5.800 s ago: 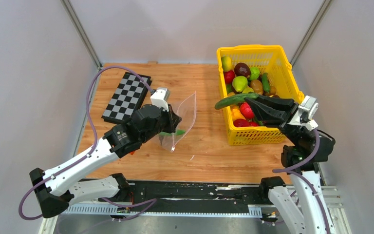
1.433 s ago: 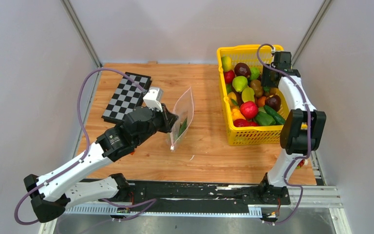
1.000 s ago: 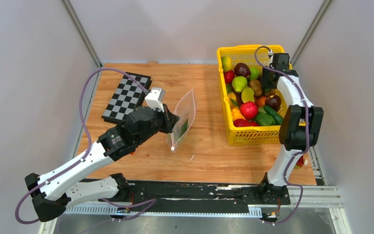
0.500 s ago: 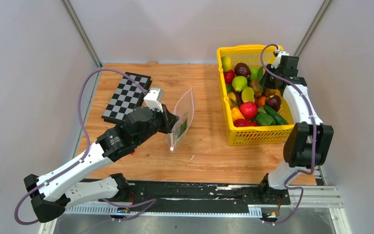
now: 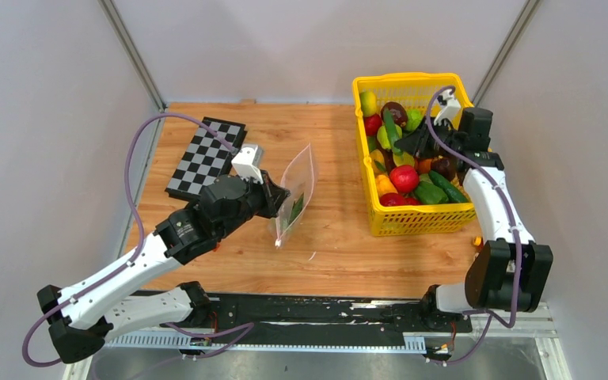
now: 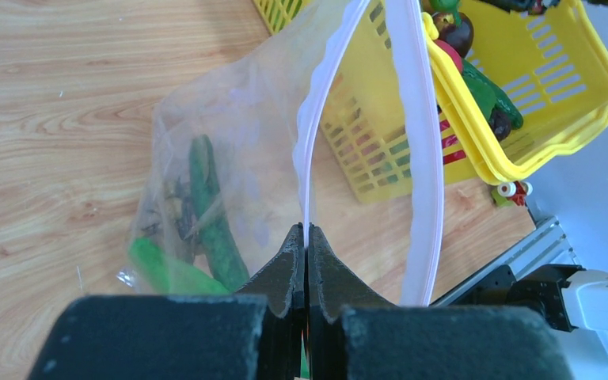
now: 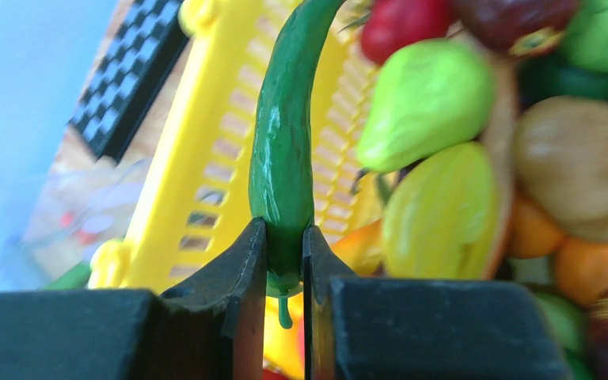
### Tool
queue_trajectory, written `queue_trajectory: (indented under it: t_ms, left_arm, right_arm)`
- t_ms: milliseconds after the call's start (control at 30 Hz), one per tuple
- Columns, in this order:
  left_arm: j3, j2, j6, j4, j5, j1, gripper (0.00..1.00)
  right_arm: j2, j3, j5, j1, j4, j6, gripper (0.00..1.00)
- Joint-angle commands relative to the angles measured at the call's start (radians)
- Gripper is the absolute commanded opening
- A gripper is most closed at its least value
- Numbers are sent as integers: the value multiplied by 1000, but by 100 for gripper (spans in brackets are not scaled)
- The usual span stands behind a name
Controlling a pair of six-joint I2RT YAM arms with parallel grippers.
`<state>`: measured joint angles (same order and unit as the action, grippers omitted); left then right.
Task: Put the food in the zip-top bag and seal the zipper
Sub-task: Place the fake vegetable in the zipper food storage bag.
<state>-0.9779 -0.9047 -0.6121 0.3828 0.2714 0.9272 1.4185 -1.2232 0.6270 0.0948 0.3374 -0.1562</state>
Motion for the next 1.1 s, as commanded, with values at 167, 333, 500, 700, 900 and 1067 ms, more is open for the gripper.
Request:
queue_trajectory:
  t_ms: [167,333,500,700,900,1067]
  left_arm:
    - [-8,-10,-12,-46,-16,-2,0]
    - [-12,-18,-11,-57,-18,-3,0]
    - [-12,-19,-11,-62,-22,-3,0]
    - [-12,-13,-11,-59,-19,-2,0]
    - [-2,-6,-46,-64,45,-2,0]
    - [-1,-2,-68,-68,119,-2,0]
  right_arm:
    - [-219,57,483,-8,-155,-42,0]
    - [-282,17,639,-51,-83,23,0]
    - [-325,-84,682,-156,133,206,0]
    - [-359,-195,561,-301,385,403,0]
    - [-310,-326,256,-491,635,472,0]
    - [-244,-398,-8,-652,783,417,0]
